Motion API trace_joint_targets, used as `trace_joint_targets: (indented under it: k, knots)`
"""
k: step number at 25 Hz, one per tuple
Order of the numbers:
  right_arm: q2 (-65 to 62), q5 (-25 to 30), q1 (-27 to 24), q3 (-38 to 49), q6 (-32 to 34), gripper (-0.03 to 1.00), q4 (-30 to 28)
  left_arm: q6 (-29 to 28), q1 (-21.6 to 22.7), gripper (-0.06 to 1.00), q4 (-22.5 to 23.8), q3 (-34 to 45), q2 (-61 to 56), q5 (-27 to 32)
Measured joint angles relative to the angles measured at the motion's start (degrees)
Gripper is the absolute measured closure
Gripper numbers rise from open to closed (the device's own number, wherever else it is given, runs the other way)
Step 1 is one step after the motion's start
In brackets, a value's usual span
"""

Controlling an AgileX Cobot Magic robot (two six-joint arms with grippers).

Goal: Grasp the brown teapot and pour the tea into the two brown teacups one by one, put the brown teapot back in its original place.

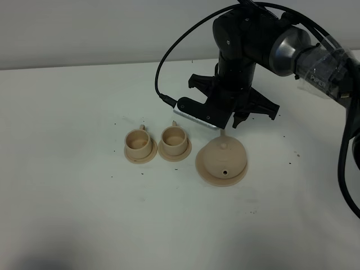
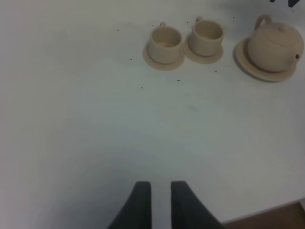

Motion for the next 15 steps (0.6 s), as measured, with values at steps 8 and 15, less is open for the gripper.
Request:
trace_joint_targets:
  k: [8, 15]
  knots:
    - [2.3, 0.0, 0.75, 0.0, 0.0, 0.67, 0.07, 0.0, 0.0, 0.82, 0.0, 0.0, 0.0, 0.0]
    - [2.9, -0.1, 0.75, 0.07, 0.0, 0.67, -0.4, 0.0, 0.0, 0.82, 0.0, 0.0, 0.0, 0.0]
